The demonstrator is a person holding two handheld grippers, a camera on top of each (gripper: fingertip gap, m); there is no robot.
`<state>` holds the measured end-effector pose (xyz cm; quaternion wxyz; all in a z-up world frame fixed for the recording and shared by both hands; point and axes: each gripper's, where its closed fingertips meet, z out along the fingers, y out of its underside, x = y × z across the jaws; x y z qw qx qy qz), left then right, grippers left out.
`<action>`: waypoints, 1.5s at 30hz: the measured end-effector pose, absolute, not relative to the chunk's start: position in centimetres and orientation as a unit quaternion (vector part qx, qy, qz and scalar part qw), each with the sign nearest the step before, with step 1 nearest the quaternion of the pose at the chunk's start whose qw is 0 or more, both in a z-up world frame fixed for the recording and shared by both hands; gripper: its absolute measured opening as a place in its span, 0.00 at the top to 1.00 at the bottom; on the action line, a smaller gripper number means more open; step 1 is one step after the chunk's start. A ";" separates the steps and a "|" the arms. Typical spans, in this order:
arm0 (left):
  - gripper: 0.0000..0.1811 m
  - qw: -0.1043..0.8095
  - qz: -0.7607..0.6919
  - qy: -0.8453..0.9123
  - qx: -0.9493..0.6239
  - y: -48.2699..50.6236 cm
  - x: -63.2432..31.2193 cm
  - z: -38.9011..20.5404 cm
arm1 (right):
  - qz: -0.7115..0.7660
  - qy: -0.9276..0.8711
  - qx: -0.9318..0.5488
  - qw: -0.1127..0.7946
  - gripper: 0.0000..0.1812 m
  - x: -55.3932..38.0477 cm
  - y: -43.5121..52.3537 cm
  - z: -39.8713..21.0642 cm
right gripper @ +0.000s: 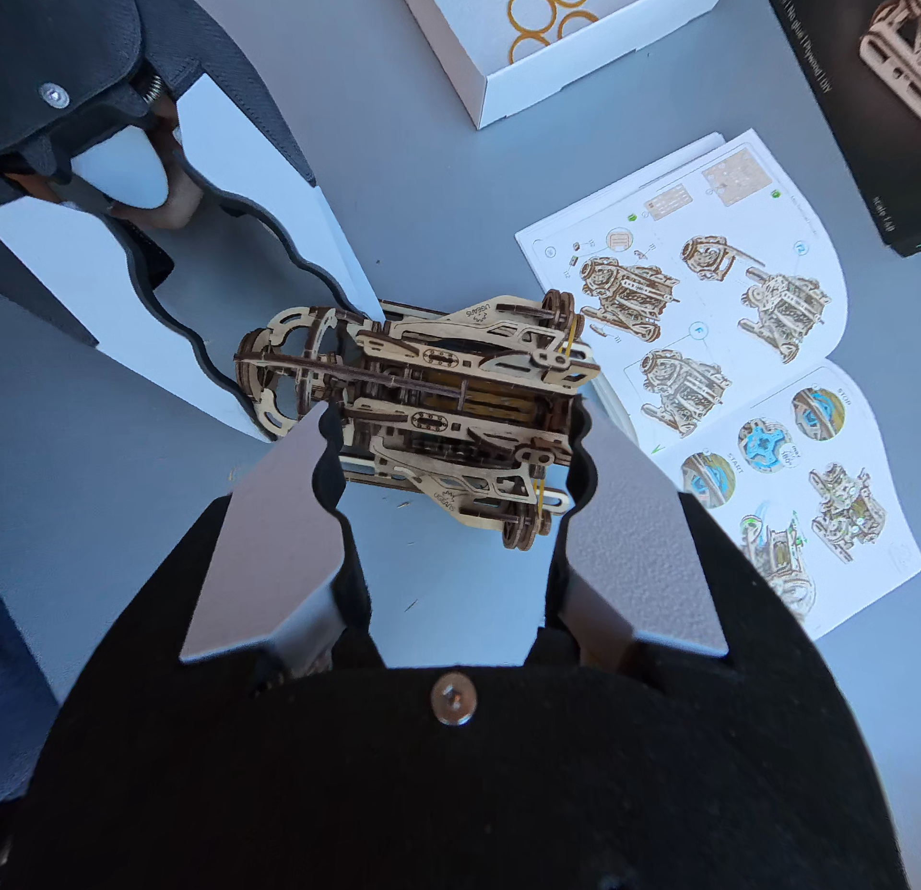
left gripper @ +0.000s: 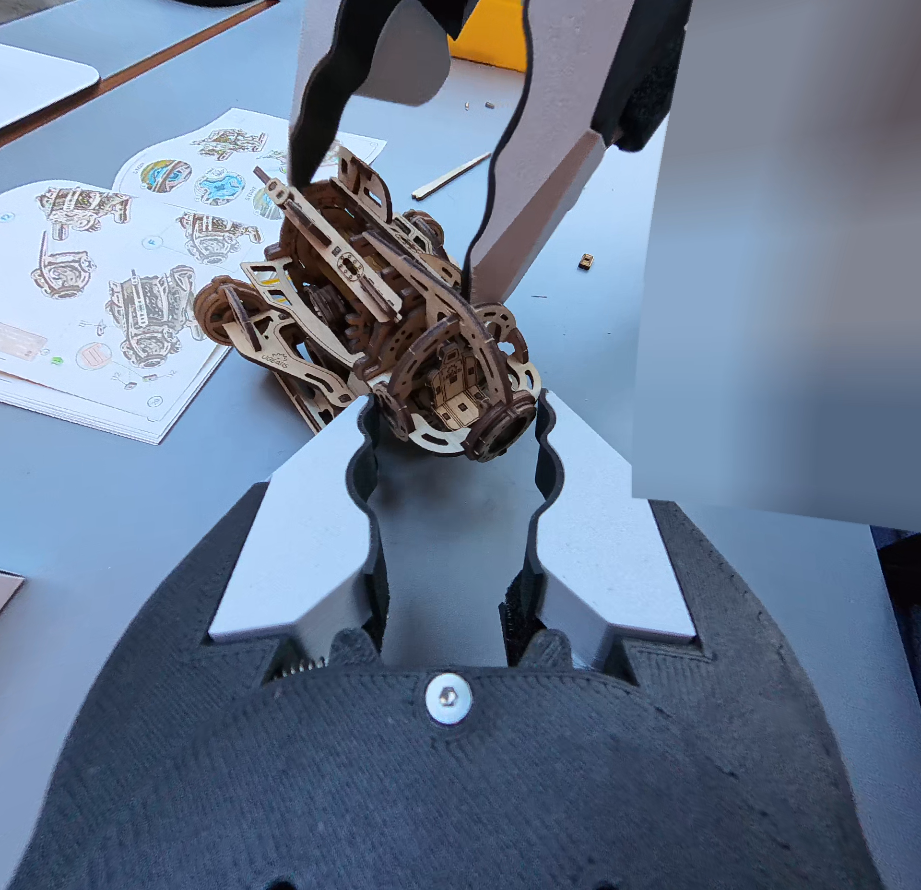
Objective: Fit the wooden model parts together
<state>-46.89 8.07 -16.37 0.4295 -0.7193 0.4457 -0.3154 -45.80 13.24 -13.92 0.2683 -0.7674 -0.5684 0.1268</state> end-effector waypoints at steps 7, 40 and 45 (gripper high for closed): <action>0.66 0.429 -0.319 0.444 -0.719 8.1 -46.9 -16.3 | 0.100 -0.588 -0.715 0.365 0.51 -46.1 13.4 -12.9; 0.66 0.428 -0.317 0.447 -0.718 8.0 -46.8 -16.4 | 0.101 -0.685 -0.558 0.457 0.83 -46.9 10.4 -12.7; 0.66 0.428 -0.318 0.447 -0.718 8.1 -46.8 -16.4 | 0.120 -0.691 -0.548 0.456 0.87 -46.9 9.9 -12.3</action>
